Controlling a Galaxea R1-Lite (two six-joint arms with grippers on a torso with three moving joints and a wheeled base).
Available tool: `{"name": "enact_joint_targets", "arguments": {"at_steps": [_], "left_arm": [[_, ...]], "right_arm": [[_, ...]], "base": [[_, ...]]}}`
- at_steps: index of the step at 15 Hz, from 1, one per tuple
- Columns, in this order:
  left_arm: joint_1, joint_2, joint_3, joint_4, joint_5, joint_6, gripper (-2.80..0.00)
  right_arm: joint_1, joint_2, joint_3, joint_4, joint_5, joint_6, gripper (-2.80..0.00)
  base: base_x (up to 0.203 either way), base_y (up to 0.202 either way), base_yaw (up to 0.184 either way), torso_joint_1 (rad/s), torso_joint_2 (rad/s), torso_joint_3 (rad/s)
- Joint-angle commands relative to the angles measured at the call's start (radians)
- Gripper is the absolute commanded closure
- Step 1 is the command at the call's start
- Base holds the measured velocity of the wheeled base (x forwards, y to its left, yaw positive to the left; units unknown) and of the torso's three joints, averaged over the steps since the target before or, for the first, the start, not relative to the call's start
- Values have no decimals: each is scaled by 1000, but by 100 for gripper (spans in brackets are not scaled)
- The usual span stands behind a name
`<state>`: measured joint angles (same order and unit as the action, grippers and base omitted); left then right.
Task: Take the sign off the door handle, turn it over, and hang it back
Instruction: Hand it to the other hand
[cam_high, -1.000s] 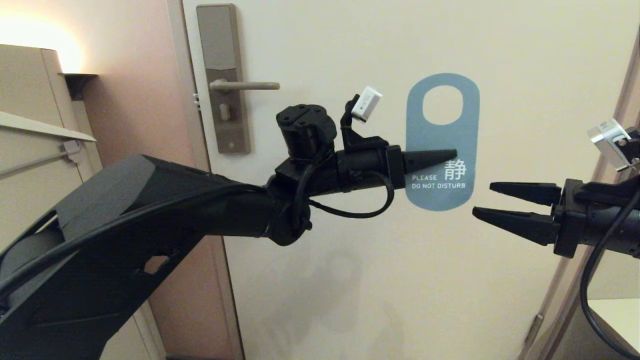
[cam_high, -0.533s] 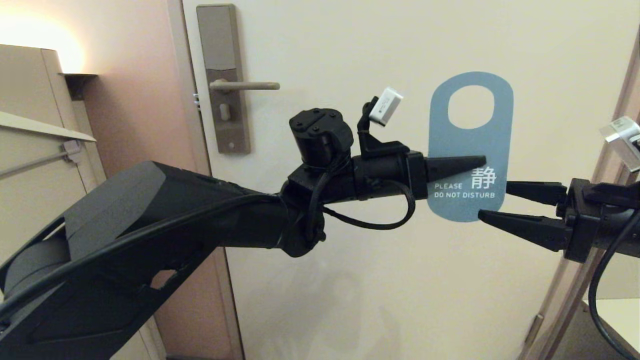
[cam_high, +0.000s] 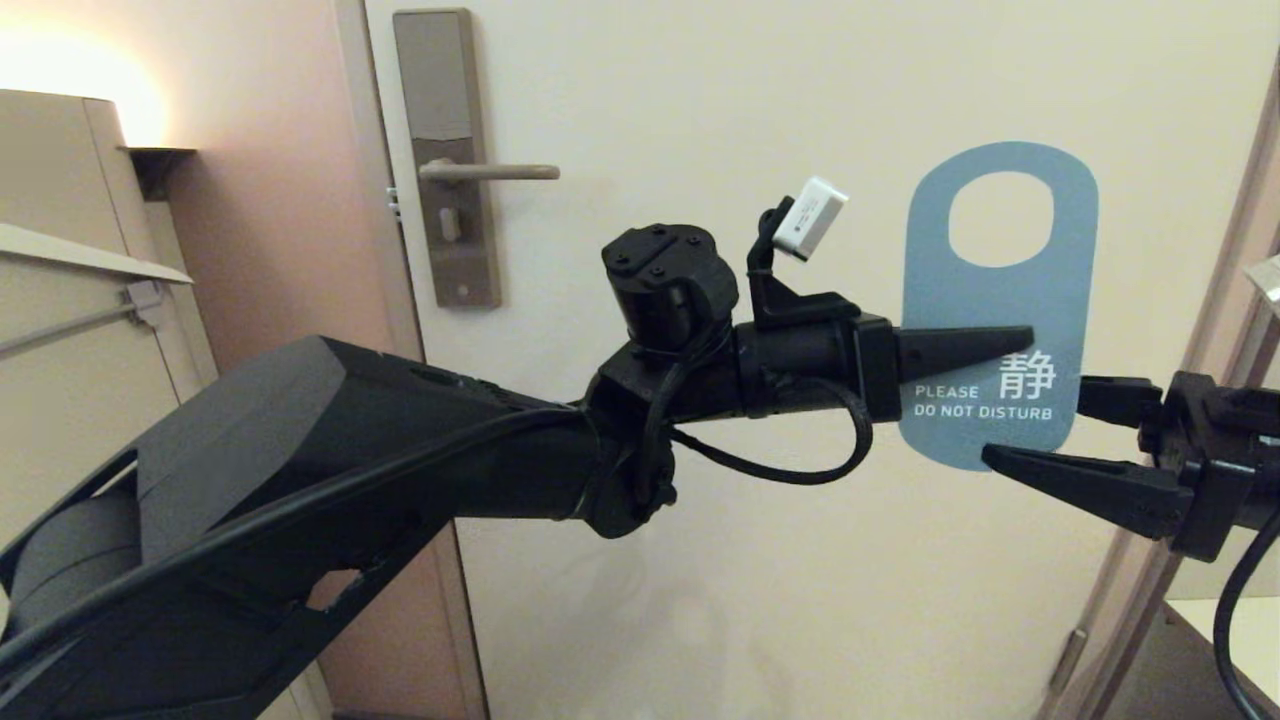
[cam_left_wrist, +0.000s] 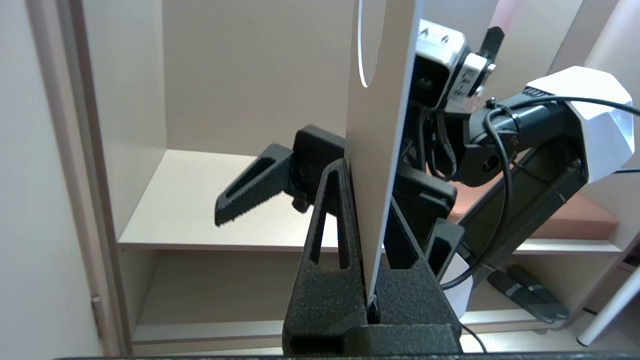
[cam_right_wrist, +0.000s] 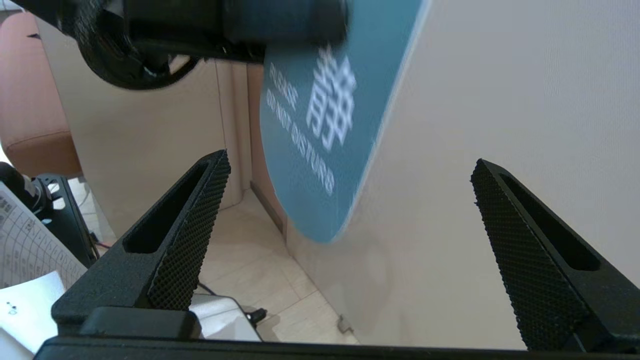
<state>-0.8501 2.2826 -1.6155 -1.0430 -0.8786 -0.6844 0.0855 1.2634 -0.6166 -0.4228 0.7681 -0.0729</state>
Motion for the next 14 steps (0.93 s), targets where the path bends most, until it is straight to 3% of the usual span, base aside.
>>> {"name": "enact_joint_targets", "arguments": {"at_steps": [1,14], "left_arm": [[-4,2,3,-6,-4,-3,0],[-9,18,-1,-6,-5,-3,0]], "right_arm": [[0,-18,4,-2,5,0,-280],[36,-17,12,-2,7,-1,-280]], "base": [[0,0,0,0,0,0],[0,0,0,0,0,0]]}}
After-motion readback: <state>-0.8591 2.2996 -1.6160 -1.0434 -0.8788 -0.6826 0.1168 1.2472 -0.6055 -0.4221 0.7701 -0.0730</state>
